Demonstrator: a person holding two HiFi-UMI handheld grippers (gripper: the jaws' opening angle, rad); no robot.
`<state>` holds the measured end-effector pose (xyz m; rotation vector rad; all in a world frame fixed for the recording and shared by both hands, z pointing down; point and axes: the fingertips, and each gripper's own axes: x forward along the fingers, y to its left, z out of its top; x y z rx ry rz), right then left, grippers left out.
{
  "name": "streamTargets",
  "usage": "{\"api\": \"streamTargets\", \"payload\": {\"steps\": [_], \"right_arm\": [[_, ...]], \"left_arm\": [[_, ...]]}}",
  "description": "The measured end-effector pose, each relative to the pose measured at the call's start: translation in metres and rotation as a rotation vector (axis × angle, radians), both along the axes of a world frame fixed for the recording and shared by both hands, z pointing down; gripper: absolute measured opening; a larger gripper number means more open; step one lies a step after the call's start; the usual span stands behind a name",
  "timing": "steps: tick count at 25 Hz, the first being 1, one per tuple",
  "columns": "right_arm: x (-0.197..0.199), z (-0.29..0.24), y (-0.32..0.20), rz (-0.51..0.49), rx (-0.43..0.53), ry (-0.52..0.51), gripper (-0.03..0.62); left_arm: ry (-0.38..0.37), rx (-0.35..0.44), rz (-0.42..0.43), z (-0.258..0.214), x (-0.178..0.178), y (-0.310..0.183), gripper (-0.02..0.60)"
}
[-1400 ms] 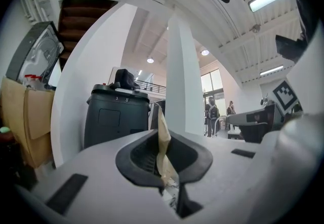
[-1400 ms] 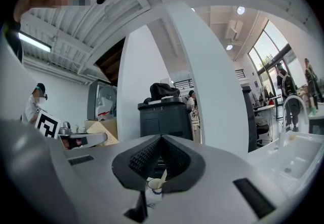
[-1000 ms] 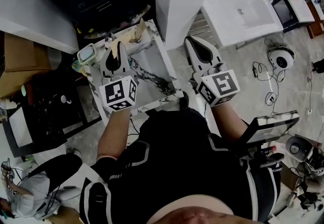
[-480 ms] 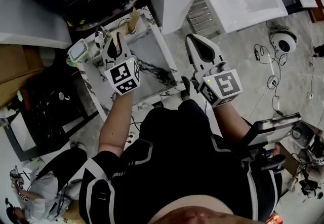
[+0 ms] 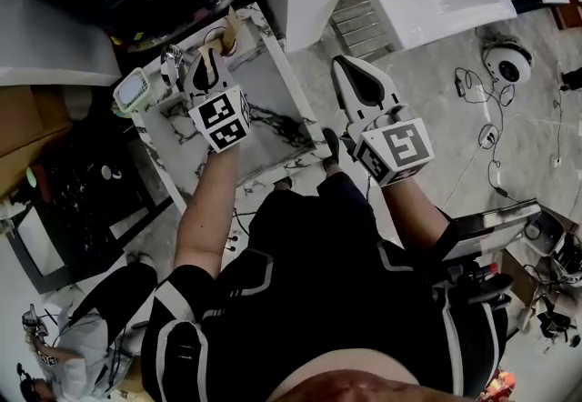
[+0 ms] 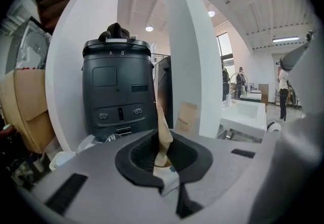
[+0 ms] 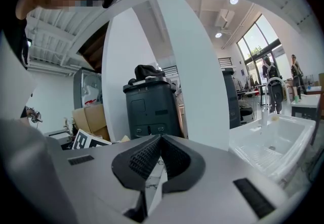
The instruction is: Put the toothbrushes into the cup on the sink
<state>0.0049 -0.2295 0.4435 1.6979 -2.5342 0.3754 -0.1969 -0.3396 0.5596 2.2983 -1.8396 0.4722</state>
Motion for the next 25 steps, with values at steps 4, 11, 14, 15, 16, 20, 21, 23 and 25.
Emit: {"api": "streamTargets", "payload": {"steps": [4,11,14,15,16,20,21,23,25], "right_arm": [[0.002,0.006,0.002,0.006,-0.023,-0.007,0.023],[0.002,0.006,0.003,-0.010,-0.026,-0.002,0.024],[0.006,0.003,0.003,-0.001,-0.023,-0.001,0.023],[0.006,0.001,0.003,-0.001,-0.018,0.001,0.023],[0.007,-0.001,0.003,-0.002,-0.008,0.002,0.023],[0.007,-0.002,0.007,0.003,-0.043,0.012,0.025],[0.008,-0.003,0.008,0.002,-0.043,0.011,0.025],[0.010,-0.009,0.008,0.005,-0.005,-0.002,0.025],[0.010,-0.019,0.005,0.009,0.048,-0.019,0.025]], "left_arm": [[0.015,-0.025,-0.019,0.008,0.000,0.000,0.034],[0.026,-0.019,-0.033,0.013,0.000,-0.005,0.034],[0.035,-0.024,-0.034,0.015,0.001,-0.005,0.034],[0.045,-0.028,-0.033,0.015,0.001,-0.005,0.034],[0.057,-0.032,-0.032,0.015,0.001,-0.006,0.034],[0.060,-0.044,-0.025,0.013,-0.003,-0.005,0.035],[0.058,-0.047,-0.019,0.014,-0.001,-0.003,0.045],[0.063,-0.057,-0.005,0.014,0.001,0.000,0.081],[0.062,-0.047,0.000,0.009,0.000,0.004,0.105]]}}
